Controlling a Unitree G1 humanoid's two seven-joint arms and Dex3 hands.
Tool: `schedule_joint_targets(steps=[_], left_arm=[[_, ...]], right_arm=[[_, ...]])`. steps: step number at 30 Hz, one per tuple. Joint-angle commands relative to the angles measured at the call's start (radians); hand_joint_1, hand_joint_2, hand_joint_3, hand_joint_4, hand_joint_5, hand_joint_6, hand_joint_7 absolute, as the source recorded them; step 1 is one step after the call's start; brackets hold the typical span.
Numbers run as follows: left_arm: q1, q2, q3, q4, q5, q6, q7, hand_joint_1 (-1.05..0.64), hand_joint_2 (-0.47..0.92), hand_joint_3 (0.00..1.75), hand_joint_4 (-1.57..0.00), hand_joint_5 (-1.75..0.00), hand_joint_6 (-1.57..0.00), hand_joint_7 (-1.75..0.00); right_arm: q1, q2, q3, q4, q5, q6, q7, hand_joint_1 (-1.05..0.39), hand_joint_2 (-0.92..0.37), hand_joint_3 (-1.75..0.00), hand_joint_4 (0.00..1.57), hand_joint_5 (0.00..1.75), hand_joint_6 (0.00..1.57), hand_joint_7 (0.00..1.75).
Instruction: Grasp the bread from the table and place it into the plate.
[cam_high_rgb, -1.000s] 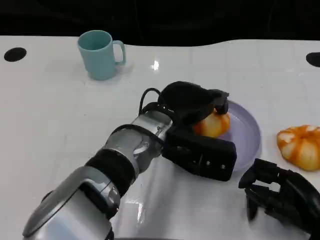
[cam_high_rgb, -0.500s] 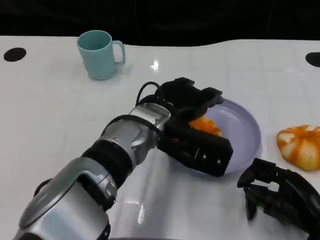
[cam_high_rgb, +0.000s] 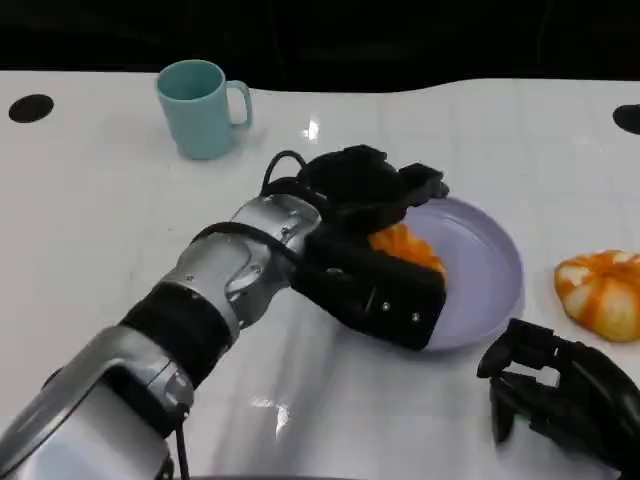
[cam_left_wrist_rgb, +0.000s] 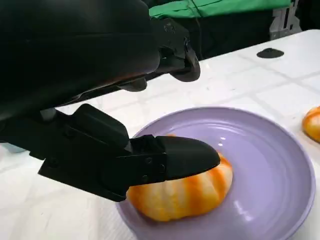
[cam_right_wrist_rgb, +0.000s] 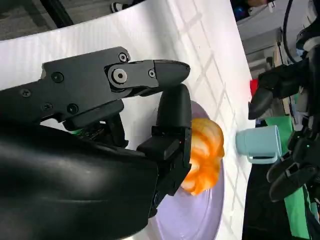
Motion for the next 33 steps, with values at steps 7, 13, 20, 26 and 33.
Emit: schedule_joint_targets(steps=[7, 13, 20, 26, 33], left_arm=[[0.233, 0.119, 0.180, -0.299, -0.232, -0.140, -0.034, -0.79, 0.92, 0.59, -0.14, -0.46, -0.19, -0.26], [0.363, 0.126, 0.258, -0.404, -0.348, -0.198, -0.032, -0.71, 0.92, 0.55, -0.26, -0.42, -0.36, -0.14], [0.484, 0.083, 0.333, -0.384, -0.447, -0.347, 0.040, -0.62, 0.92, 0.48, -0.44, -0.54, -0.51, -0.13], [0.552, 0.038, 0.384, -0.346, -0.656, -0.458, -0.056, -0.55, 0.92, 0.41, -0.45, -0.82, -0.67, -0.17], [0.638, 0.027, 0.433, -0.390, -0.857, -0.449, -0.213, -0.62, 0.92, 0.39, -0.48, -1.04, -0.76, -0.21]], right_arm=[[0.014, -0.019, -0.006, 0.036, -0.006, -0.014, 0.015, -0.49, -0.92, -0.25, 0.66, 1.75, 0.66, 1.41], [0.015, -0.021, -0.004, 0.035, -0.012, -0.014, 0.007, -0.49, -0.92, -0.26, 0.68, 1.75, 0.67, 1.40], [0.015, -0.022, -0.004, 0.035, -0.009, -0.013, 0.013, -0.48, -0.92, -0.28, 0.68, 1.75, 0.68, 1.40], [0.015, -0.021, -0.003, 0.035, -0.012, -0.022, 0.014, -0.48, -0.92, -0.28, 0.67, 1.75, 0.67, 1.40], [0.014, -0.021, -0.003, 0.038, -0.009, -0.020, 0.016, -0.48, -0.92, -0.27, 0.67, 1.75, 0.67, 1.40]])
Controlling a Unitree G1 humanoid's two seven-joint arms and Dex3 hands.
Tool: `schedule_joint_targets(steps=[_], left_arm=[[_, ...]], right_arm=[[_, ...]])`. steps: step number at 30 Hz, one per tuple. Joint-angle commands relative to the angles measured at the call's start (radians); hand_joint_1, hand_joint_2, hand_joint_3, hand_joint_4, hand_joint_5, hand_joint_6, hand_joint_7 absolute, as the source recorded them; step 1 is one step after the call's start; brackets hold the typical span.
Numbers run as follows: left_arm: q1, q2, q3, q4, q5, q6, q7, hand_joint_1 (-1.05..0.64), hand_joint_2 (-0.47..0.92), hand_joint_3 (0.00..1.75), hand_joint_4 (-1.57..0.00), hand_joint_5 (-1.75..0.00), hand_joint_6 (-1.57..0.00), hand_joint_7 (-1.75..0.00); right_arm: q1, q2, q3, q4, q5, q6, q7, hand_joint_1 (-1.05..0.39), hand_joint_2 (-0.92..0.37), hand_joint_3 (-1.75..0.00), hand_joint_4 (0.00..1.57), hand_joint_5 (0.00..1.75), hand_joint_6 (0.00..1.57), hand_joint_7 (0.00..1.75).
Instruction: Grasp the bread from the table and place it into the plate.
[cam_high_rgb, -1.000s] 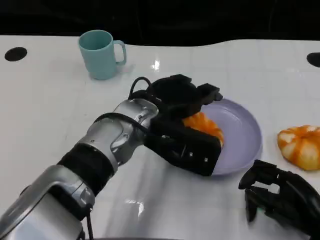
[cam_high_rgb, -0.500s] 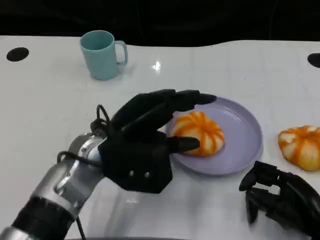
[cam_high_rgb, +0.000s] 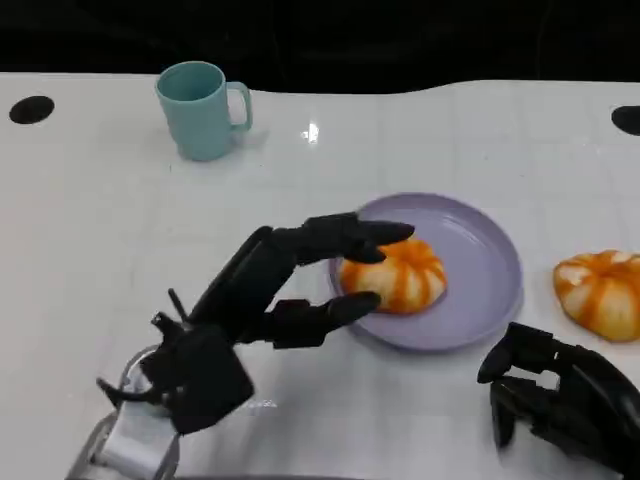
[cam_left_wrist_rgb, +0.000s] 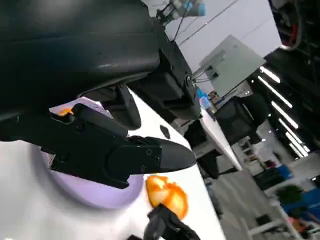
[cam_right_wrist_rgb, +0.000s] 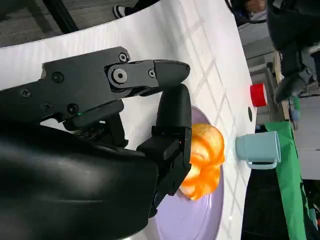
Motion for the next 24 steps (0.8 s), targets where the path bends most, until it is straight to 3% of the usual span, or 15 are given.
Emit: schedule_joint_targets(steps=[1, 4, 7, 13, 19, 24], left_arm=[[0.058, 0.003, 0.042, -0.041, -0.128, -0.003, -0.104, -0.62, 0.92, 0.39, -0.48, -1.08, -0.77, -0.22], [0.092, 0.000, 0.066, -0.066, -0.198, 0.004, -0.164, -0.64, 0.92, 0.39, -0.47, -1.22, -0.77, -0.32], [0.123, -0.007, 0.086, -0.099, -0.257, 0.034, -0.209, -0.65, 0.92, 0.40, -0.46, -1.35, -0.62, -0.74], [0.206, -0.029, 0.130, -0.197, -0.391, 0.177, -0.272, -0.71, 0.92, 0.38, -0.43, -1.61, -0.53, -1.17], [0.290, -0.051, 0.165, -0.288, -0.465, 0.339, -0.271, -0.67, 0.92, 0.32, -0.50, -1.73, -0.56, -1.29], [0.344, -0.068, 0.190, -0.347, -0.491, 0.430, -0.272, -0.72, 0.92, 0.30, -0.61, -1.75, -0.55, -1.49]], right_arm=[[0.016, -0.018, -0.003, 0.013, -0.013, 0.011, -0.007, -0.49, -0.92, -0.27, 0.67, 1.75, 0.67, 1.40], [0.021, -0.022, 0.004, -0.003, -0.027, 0.018, -0.025, -0.51, -0.92, -0.25, 0.66, 1.75, 0.67, 1.39], [0.019, -0.019, 0.002, -0.001, -0.024, 0.019, -0.023, -0.52, -0.92, -0.24, 0.66, 1.75, 0.67, 1.39], [0.021, -0.019, 0.000, -0.009, -0.024, 0.023, -0.022, -0.48, -0.92, -0.27, 0.65, 1.75, 0.67, 1.38], [0.028, -0.021, 0.004, -0.028, -0.038, 0.037, -0.038, -0.50, -0.92, -0.26, 0.66, 1.75, 0.67, 1.38], [0.031, -0.024, 0.007, -0.033, -0.052, 0.024, -0.046, -0.50, -0.92, -0.26, 0.66, 1.75, 0.68, 1.38]])
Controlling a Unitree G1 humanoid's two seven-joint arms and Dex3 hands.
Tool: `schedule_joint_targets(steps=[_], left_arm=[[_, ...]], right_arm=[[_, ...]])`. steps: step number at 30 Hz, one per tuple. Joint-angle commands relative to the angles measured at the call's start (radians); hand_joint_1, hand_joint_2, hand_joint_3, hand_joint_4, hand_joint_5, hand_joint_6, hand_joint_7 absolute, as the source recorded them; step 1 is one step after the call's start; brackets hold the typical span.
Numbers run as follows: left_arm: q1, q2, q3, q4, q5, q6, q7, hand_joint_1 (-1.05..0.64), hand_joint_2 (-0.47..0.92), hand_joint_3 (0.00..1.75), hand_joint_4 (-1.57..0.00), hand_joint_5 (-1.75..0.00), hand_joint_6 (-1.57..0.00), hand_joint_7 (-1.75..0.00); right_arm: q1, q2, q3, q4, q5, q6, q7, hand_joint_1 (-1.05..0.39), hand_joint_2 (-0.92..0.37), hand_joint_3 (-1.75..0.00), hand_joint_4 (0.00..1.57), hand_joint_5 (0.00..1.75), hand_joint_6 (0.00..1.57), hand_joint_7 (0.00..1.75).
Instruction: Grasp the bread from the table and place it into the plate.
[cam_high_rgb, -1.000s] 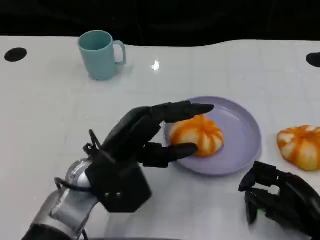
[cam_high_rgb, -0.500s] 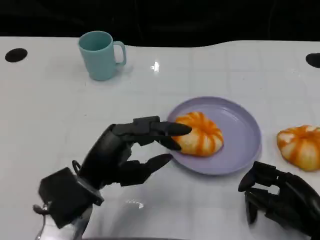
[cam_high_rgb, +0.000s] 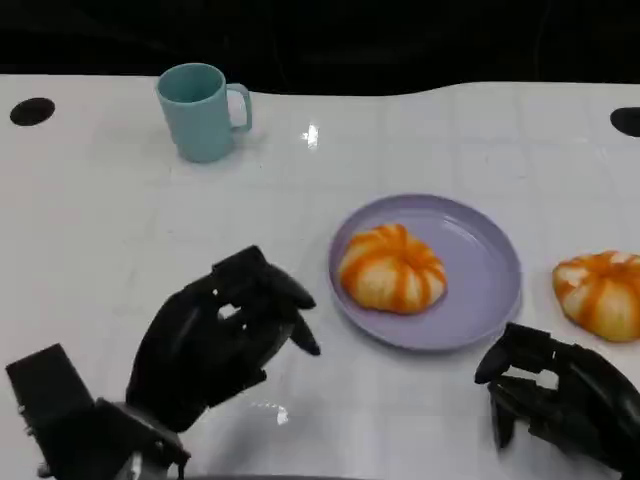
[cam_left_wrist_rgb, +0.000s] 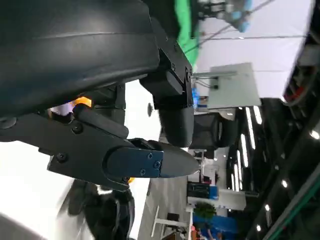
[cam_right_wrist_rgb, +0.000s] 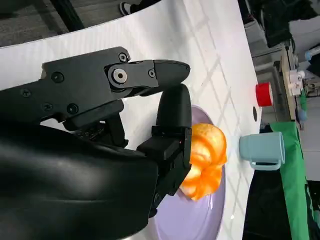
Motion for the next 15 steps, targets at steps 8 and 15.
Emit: schedule_joint_targets(steps=[8, 15], left_arm=[[0.069, -0.047, 0.084, 0.007, -0.110, 0.054, -0.116, -0.68, 0.92, 0.34, -0.75, -1.75, -0.51, -1.74], [0.105, -0.057, 0.113, 0.008, -0.149, 0.118, -0.157, -0.70, 0.92, 0.30, -0.81, -1.75, -0.57, -1.75]], right_arm=[[0.024, -0.020, 0.001, 0.000, -0.009, 0.008, -0.008, -0.50, -0.92, -0.25, 0.65, 1.75, 0.68, 1.36], [0.021, -0.017, 0.002, -0.006, -0.005, 0.027, -0.008, -0.50, -0.92, -0.24, 0.67, 1.75, 0.69, 1.36]])
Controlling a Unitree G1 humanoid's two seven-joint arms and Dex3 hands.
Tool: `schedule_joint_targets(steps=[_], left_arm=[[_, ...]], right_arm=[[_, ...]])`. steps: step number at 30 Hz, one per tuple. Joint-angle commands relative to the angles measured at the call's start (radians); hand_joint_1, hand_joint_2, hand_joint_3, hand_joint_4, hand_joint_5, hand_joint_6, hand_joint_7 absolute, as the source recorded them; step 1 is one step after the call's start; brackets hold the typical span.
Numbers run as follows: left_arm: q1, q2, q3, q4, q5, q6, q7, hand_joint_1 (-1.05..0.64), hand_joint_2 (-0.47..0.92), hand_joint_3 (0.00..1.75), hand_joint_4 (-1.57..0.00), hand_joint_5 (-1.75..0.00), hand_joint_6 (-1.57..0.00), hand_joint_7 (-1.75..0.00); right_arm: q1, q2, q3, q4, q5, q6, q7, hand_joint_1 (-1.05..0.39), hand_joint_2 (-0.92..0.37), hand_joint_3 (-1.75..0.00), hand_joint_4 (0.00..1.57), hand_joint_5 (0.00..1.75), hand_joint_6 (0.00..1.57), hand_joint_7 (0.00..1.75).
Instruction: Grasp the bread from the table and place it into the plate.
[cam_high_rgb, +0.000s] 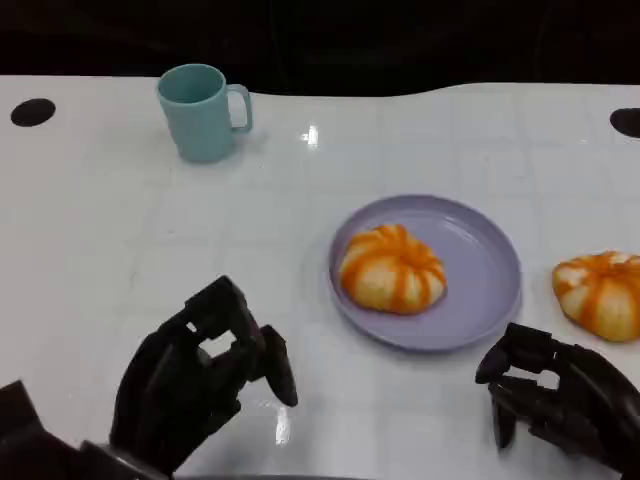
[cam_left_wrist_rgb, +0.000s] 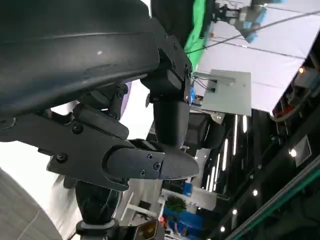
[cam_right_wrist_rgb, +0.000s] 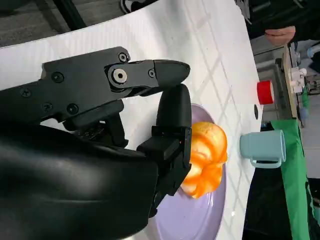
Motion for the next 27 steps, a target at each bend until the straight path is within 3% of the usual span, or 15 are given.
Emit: schedule_joint_targets(steps=[1, 22, 27], left_arm=[[0.024, 0.005, 0.027, 0.005, -0.034, 0.045, -0.042, -0.70, 0.92, 0.29, -0.82, -1.75, -0.58, -1.75], [0.009, 0.005, 0.098, 0.038, -0.063, 0.163, -0.114, -0.69, 0.92, 0.19, -0.87, -1.75, -0.68, -1.59], [0.006, 0.003, 0.100, 0.042, -0.043, 0.160, -0.107, -0.70, 0.92, 0.20, -0.89, -1.75, -0.68, -1.64]], right_arm=[[0.014, -0.016, 0.001, 0.006, -0.004, 0.019, -0.002, -0.50, -0.92, -0.24, 0.67, 1.75, 0.70, 1.36], [0.006, -0.024, -0.001, 0.015, -0.009, 0.009, -0.002, -0.50, -0.92, -0.25, 0.66, 1.75, 0.69, 1.36], [0.000, -0.027, -0.002, 0.037, -0.013, -0.018, 0.005, -0.50, -0.92, -0.26, 0.65, 1.75, 0.68, 1.35]])
